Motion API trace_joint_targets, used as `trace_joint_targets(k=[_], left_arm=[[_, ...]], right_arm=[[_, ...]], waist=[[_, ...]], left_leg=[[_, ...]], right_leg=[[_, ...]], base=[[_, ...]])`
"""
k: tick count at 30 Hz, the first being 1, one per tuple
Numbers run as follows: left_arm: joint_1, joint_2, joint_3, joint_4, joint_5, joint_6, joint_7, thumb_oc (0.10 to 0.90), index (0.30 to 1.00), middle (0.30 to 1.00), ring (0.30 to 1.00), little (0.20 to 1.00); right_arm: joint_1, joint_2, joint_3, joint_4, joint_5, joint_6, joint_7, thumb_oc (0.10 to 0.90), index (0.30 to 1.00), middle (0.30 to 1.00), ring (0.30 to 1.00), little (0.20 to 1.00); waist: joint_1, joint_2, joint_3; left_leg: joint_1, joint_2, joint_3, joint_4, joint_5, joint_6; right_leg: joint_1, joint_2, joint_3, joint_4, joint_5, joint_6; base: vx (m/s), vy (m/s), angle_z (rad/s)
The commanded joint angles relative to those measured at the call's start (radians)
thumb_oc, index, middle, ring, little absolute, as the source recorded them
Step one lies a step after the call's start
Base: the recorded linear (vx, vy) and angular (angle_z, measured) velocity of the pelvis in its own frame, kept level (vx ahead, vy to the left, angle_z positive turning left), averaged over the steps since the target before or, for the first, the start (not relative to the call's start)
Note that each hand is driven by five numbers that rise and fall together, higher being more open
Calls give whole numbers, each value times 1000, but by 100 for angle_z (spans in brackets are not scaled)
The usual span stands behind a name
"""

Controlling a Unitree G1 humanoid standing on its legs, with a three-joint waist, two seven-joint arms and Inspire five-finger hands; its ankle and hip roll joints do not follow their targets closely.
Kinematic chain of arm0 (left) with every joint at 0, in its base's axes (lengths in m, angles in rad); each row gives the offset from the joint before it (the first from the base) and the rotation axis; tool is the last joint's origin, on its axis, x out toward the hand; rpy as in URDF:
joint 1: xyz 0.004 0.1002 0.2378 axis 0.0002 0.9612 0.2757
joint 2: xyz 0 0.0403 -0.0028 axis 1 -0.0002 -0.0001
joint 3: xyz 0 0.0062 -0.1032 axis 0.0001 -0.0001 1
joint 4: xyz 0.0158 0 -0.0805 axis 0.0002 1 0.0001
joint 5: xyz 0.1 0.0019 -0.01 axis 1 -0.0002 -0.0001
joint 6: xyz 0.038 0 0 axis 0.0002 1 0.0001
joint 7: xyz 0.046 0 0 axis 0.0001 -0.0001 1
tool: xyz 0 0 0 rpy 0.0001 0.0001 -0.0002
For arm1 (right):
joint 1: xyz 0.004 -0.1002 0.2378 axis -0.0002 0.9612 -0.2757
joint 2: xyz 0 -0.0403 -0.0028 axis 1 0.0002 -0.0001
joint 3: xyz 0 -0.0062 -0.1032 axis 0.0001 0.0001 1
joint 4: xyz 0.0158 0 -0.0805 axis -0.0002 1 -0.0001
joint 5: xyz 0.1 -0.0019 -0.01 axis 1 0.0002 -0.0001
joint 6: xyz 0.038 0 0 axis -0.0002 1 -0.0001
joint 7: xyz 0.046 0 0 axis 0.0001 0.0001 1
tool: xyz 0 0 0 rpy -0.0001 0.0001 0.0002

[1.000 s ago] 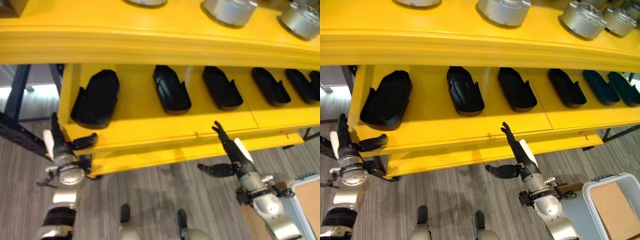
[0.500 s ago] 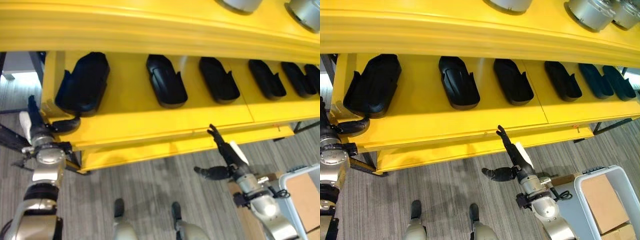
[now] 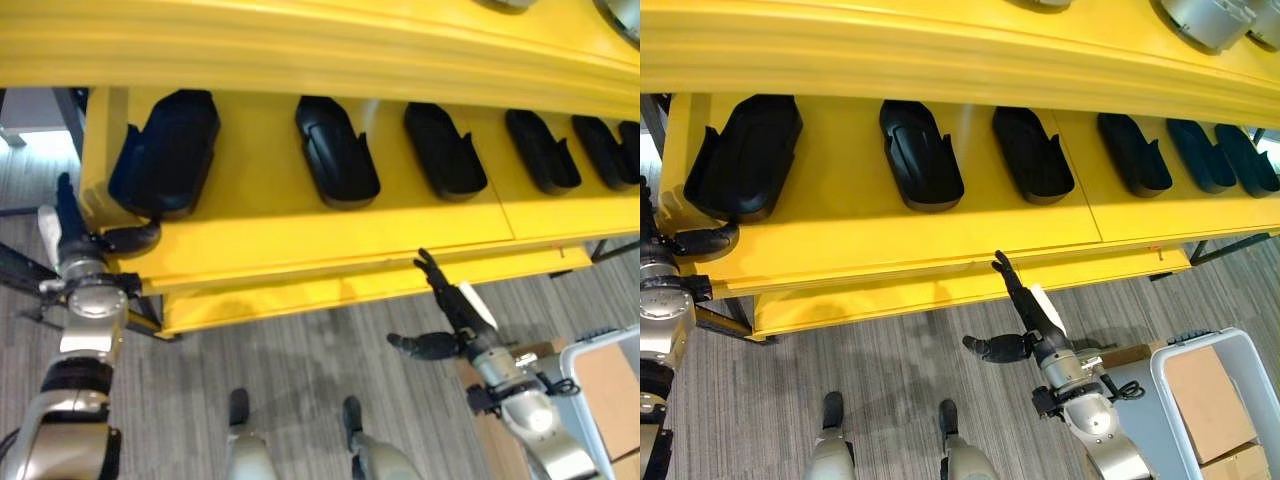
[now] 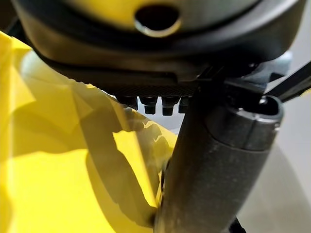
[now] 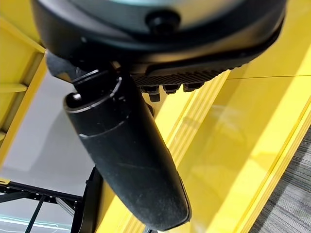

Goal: Move parts from the plastic box to the shelf.

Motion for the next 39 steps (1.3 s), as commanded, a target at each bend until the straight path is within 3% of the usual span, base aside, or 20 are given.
trace_joint_targets(k=[1, 23, 39], left_arm=[[-48, 4, -66, -51, 63, -50, -22, 900, 1000, 1000, 1000, 1000], [-25, 90, -137, -74, 23, -96, -211, 900, 1000, 1000, 1000, 1000], [-85, 64, -180, -56, 45, -99, -211, 900, 1000, 1000, 1000, 1000]], right_arm=[[-52, -55, -75, -66, 46, -105, -16, 900, 1000, 1000, 1000, 1000], [-25, -54, -117, -63, 86, -114, 28, 900, 1000, 1000, 1000, 1000], [-22, -61, -128, -68, 97, -118, 40, 900, 1000, 1000, 1000, 1000]], waist=[[-11, 32, -48], [-26, 51, -47], [-39, 57, -46]], left_leg=[[32, 20, 21, 93, -80, 47], [26, 26, 27, 106, -80, 43], [22, 31, 34, 114, -80, 40]], right_leg=[[-64, -50, 39, 133, -50, 18], [-84, -43, 52, 143, -46, 19], [-100, -35, 63, 158, -49, 15]], base=[[0, 0, 0], [0, 0, 0], [-3, -1, -2]])
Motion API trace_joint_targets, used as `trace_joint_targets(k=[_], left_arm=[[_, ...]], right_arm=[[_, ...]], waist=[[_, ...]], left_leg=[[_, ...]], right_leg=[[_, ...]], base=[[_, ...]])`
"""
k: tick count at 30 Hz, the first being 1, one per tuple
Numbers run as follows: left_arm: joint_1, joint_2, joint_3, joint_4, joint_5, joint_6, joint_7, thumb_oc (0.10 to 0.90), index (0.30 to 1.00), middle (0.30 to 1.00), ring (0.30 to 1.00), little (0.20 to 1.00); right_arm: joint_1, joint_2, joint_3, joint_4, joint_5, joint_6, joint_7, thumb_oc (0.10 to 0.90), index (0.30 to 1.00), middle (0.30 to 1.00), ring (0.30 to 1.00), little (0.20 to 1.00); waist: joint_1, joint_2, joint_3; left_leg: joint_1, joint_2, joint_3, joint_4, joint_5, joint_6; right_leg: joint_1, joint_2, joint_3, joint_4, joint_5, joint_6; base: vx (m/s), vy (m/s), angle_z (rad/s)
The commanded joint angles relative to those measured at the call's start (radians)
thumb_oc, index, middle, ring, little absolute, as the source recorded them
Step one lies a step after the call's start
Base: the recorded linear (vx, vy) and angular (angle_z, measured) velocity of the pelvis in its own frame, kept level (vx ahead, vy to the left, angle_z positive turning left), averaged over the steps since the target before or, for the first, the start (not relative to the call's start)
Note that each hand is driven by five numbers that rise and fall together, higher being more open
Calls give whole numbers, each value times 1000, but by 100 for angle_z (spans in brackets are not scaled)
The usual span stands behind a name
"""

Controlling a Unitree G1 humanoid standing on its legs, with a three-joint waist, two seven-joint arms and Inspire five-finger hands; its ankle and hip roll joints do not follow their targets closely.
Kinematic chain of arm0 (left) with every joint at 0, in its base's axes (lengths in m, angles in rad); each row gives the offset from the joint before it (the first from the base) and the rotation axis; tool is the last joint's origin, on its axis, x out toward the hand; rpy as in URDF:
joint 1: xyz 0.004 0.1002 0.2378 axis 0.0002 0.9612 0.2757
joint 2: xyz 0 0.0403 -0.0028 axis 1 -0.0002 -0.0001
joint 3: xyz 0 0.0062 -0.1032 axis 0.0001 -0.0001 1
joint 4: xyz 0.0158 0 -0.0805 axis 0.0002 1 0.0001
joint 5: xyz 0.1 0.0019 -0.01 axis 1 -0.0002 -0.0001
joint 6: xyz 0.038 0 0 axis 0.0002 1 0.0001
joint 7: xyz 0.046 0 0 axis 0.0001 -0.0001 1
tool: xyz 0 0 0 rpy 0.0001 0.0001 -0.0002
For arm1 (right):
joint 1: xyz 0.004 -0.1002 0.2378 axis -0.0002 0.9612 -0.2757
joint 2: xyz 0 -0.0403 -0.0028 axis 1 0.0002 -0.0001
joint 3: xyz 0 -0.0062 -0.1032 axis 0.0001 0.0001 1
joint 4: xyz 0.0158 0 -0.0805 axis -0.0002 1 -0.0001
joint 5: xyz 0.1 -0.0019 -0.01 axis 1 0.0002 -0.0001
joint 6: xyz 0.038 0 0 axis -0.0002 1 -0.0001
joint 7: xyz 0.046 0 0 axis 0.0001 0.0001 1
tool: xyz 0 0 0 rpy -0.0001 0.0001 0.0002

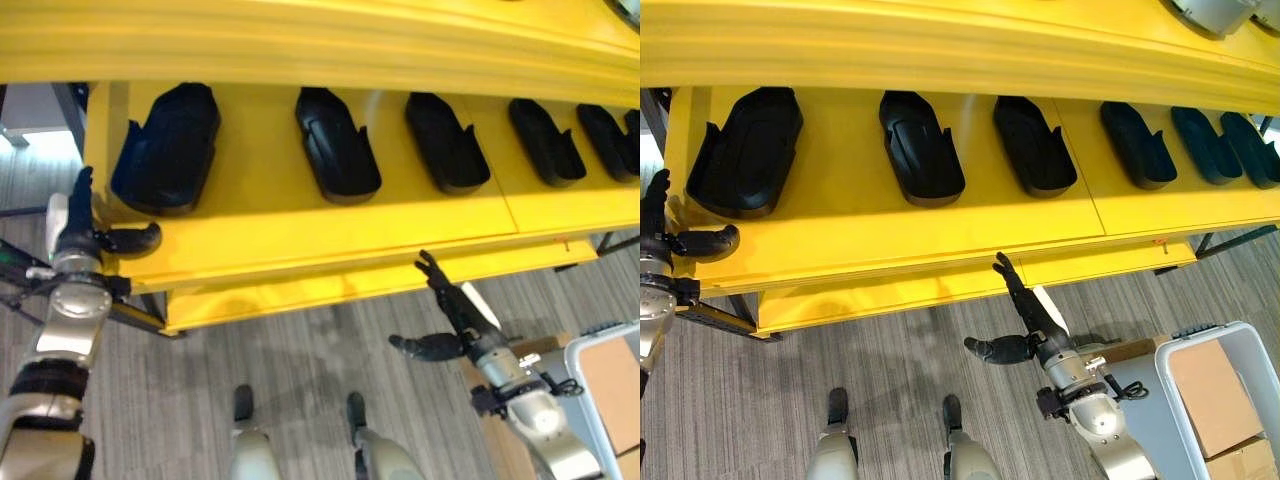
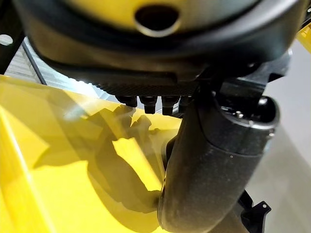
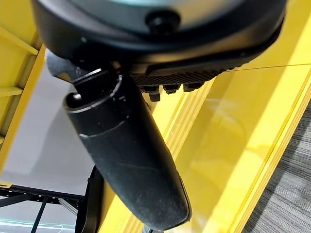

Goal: Move parts from the plastic box to the shelf.

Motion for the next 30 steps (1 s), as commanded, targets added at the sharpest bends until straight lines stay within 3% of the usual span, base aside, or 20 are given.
trace_joint_targets(k=[1, 16, 30], left_arm=[[-104, -60, -81, -35, 10, -103, -66, 900, 1000, 1000, 1000, 1000], [-149, -82, -125, -26, 5, -106, -82, 900, 1000, 1000, 1000, 1000], [-166, -35, -190, -127, 19, -114, -127, 900, 1000, 1000, 1000, 1000]], right_arm=[[-31, -61, -101, -69, 60, -117, -14, 900, 1000, 1000, 1000, 1000], [-23, -67, -114, -72, 72, -118, -11, 900, 1000, 1000, 1000, 1000], [-3, -70, -129, -71, 74, -114, -6, 900, 1000, 1000, 1000, 1000]], waist=[[-59, 46, -65], [-69, 50, -61], [-72, 62, -59]], left_leg=[[22, 31, 10, 96, -76, 36], [15, 30, 15, 102, -80, 36], [17, 26, 19, 105, -81, 38]], right_leg=[[-75, -32, 24, 126, -48, 14], [-84, -33, 29, 128, -44, 14], [-86, -37, 34, 132, -44, 15]], base=[[4, 6, -5], [1, 0, 0], [3, 0, -2]])
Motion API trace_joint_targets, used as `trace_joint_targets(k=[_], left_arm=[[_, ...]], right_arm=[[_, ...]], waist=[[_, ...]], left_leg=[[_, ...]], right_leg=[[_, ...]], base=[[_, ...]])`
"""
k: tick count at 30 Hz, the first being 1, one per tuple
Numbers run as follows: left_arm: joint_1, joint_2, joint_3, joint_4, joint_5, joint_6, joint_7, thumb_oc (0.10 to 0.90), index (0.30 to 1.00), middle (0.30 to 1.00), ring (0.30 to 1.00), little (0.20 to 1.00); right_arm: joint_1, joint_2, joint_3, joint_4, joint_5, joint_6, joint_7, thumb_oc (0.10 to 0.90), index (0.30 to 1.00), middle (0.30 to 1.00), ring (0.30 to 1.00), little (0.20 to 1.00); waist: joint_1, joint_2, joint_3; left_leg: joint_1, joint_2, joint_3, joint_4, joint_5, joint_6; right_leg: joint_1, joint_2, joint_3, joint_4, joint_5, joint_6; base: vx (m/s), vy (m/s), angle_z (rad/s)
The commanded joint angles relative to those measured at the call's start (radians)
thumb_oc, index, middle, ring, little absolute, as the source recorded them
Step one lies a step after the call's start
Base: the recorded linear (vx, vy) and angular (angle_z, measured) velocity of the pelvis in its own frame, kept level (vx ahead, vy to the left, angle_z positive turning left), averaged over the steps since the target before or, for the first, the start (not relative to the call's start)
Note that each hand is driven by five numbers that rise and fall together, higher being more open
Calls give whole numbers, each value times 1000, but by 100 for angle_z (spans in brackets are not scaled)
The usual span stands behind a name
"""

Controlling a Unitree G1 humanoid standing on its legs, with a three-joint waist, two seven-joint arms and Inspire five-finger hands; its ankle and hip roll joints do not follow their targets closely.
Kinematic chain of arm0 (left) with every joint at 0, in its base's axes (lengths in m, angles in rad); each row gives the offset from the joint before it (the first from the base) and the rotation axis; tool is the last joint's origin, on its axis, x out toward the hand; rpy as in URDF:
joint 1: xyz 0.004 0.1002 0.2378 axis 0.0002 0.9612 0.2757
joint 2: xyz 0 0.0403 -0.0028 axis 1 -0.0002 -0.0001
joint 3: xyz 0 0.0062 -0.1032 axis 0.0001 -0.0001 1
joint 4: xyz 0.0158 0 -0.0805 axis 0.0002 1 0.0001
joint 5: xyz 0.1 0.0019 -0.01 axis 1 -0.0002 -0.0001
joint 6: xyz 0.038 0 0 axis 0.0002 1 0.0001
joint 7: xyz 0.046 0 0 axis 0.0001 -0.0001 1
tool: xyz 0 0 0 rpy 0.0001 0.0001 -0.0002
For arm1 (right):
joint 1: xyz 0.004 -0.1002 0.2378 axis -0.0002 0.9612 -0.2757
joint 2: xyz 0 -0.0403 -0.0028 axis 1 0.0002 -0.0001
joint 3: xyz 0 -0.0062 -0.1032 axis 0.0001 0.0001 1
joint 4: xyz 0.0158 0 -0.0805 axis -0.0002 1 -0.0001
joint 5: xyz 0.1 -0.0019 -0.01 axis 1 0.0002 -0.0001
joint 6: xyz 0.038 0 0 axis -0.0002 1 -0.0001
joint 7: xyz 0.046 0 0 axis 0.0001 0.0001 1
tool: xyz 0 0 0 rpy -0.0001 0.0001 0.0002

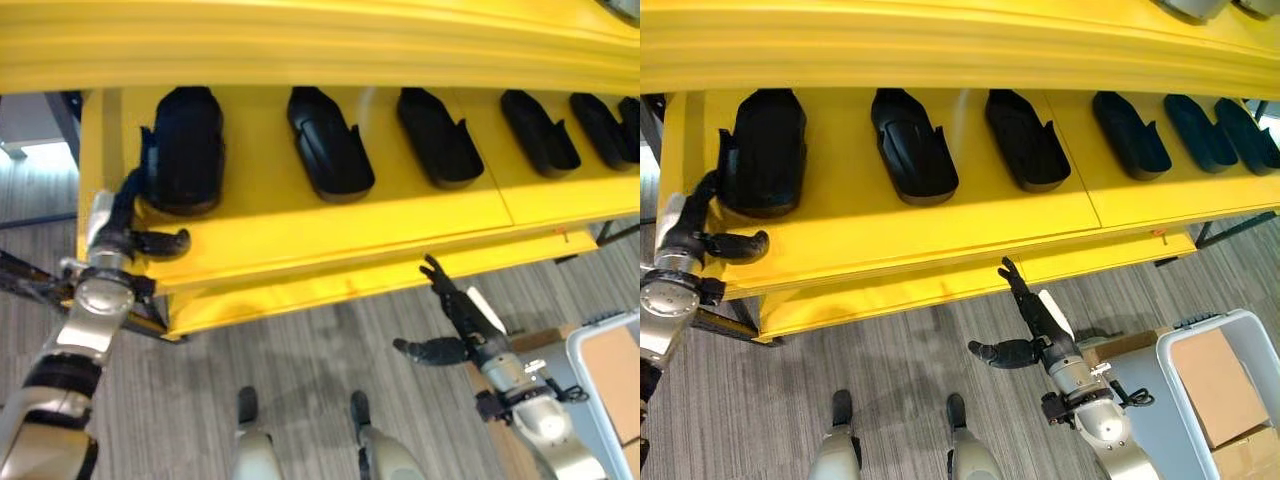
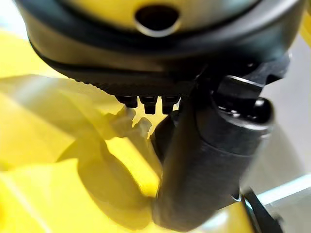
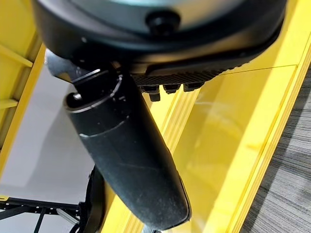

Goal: Move parts from the plastic box to the shelf.

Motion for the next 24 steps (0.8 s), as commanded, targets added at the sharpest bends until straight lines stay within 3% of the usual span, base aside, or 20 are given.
trace_joint_targets(k=[1, 15, 24], left_arm=[[-123, -32, -39, -39, 18, -103, -42, 900, 1000, 1000, 1000, 1000], [-106, -19, -47, -57, 37, -103, -54, 900, 1000, 1000, 1000, 1000], [-13, -16, 52, -70, 53, -97, -32, 900, 1000, 1000, 1000, 1000]], right_arm=[[-42, -67, -104, -71, 60, -109, -16, 900, 1000, 1000, 1000, 1000], [-28, -71, -110, -71, 56, -105, -6, 900, 1000, 1000, 1000, 1000], [-26, -74, -121, -69, 49, -101, -1, 900, 1000, 1000, 1000, 1000]], waist=[[-44, 47, -57], [-46, 54, -57], [-32, 57, -59]], left_leg=[[18, 31, 5, 92, -76, 31], [14, 29, 8, 101, -79, 32], [14, 26, 2, 102, -80, 34]], right_leg=[[-75, -30, 21, 118, -43, 13], [-78, -33, 26, 117, -41, 13], [-75, -34, 19, 123, -46, 9]], base=[[6, 4, -8], [3, 0, -3], [0, 0, 0]])
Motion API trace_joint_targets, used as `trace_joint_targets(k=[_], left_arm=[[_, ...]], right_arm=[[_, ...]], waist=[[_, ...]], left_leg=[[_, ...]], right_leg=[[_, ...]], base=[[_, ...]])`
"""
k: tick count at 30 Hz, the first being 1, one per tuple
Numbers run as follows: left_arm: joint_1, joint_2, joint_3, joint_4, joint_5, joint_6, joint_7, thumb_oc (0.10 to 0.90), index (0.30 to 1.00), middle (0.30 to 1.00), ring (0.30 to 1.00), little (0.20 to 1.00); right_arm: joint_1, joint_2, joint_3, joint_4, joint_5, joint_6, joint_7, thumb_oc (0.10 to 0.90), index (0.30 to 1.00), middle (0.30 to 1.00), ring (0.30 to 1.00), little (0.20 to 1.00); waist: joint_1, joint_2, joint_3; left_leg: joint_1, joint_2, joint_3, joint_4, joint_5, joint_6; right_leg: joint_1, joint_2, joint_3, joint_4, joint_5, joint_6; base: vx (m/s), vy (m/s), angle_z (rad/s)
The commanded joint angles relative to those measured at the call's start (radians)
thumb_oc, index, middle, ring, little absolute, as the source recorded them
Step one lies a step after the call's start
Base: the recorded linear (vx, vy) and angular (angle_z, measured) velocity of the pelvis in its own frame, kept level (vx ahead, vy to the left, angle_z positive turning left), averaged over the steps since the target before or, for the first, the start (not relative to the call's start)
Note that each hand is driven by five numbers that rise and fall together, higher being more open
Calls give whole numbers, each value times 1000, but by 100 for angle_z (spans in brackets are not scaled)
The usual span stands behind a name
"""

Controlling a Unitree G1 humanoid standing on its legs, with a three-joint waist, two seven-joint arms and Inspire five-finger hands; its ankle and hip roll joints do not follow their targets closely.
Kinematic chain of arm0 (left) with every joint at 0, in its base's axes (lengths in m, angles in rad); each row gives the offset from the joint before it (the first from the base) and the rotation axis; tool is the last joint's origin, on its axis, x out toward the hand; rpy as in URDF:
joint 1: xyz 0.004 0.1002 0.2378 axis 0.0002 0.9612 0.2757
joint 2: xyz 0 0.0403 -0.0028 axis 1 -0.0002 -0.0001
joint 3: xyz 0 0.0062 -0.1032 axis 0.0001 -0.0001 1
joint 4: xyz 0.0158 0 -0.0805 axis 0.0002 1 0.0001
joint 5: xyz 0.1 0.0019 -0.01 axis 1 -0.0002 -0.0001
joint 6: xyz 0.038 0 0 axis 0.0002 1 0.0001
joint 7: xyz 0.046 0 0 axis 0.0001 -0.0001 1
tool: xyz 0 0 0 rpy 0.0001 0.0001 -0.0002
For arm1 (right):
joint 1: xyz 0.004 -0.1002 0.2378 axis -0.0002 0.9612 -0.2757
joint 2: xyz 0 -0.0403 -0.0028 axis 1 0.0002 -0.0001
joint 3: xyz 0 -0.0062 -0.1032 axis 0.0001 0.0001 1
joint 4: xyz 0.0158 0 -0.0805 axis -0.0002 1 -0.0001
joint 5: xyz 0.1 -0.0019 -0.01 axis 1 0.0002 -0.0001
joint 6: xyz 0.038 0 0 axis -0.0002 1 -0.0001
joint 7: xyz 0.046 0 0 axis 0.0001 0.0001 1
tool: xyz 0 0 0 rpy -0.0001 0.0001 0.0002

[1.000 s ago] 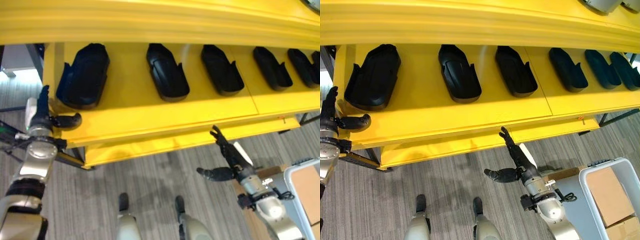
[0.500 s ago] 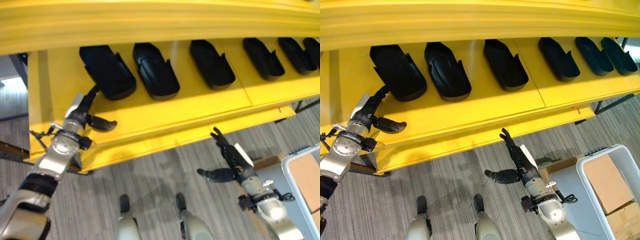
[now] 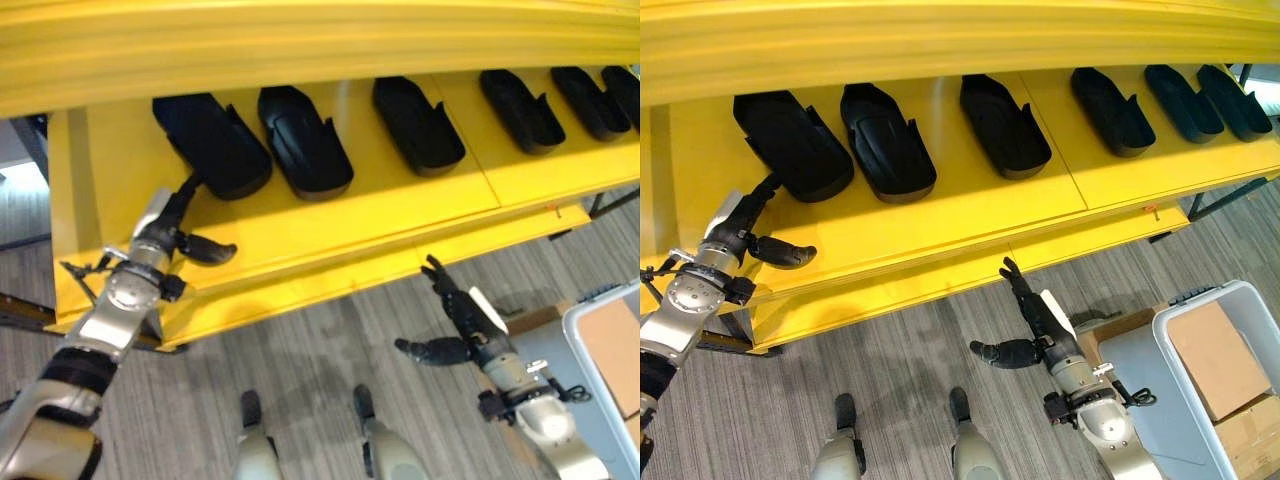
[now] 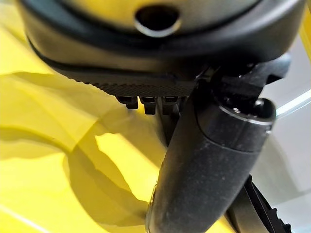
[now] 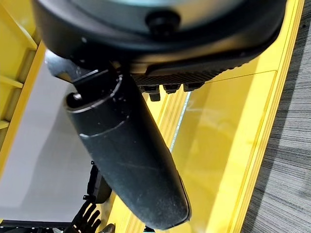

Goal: Move parts from the plastic box to the shelf.

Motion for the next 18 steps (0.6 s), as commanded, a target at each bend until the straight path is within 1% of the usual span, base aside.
trace_joint_targets(k=[1, 2, 8, 9, 10, 13, 18], left_arm=[[4, -3, 118, -22, 47, -66, 32, 900, 1000, 1000, 1000, 1000], [6, -2, 119, -23, 47, -65, 32, 900, 1000, 1000, 1000, 1000], [132, 38, 205, -161, 100, -74, 39, 900, 1000, 1000, 1000, 1000], [133, 38, 205, -161, 100, -74, 39, 900, 1000, 1000, 1000, 1000], [177, 59, 235, -227, 146, -78, 44, 900, 1000, 1000, 1000, 1000], [206, 70, 261, -274, 166, -81, 52, 900, 1000, 1000, 1000, 1000], [227, 85, 296, -392, 263, -87, 91, 900, 1000, 1000, 1000, 1000]], right_arm=[[-26, -54, -120, -70, 30, -100, -11, 900, 1000, 1000, 1000, 1000], [-26, -55, -119, -70, 30, -100, -11, 900, 1000, 1000, 1000, 1000], [-28, -49, -132, -64, 25, -99, -7, 900, 1000, 1000, 1000, 1000], [-28, -49, -131, -64, 25, -99, -7, 900, 1000, 1000, 1000, 1000], [-27, -47, -139, -60, 19, -99, -8, 900, 1000, 1000, 1000, 1000], [-25, -46, -146, -59, 16, -100, -9, 900, 1000, 1000, 1000, 1000], [-23, -47, -159, -59, 4, -102, -17, 900, 1000, 1000, 1000, 1000]], waist=[[1, 27, -62], [0, 27, -62], [14, 32, -59], [14, 32, -59], [20, 35, -59], [22, 36, -60], [25, 35, -64]], left_leg=[[13, 23, -17, 100, -79, 34], [13, 23, -17, 100, -79, 34], [19, 20, -19, 93, -77, 34], [19, 20, -19, 92, -77, 34], [21, 19, -21, 92, -77, 35], [22, 18, -22, 89, -76, 35], [24, 20, -25, 81, -73, 35]], right_leg=[[-60, -34, 2, 120, -48, 7], [-60, -34, 2, 120, -48, 7], [-54, -36, -2, 118, -49, 5], [-54, -36, -2, 118, -49, 5], [-51, -37, -4, 118, -50, 5], [-49, -37, -6, 115, -49, 4], [-47, -36, -10, 114, -51, 3]], base=[[0, 0, 0], [0, 0, 0], [0, 0, 0], [0, 0, 0], [0, 0, 0], [0, 0, 0], [0, 0, 0]])
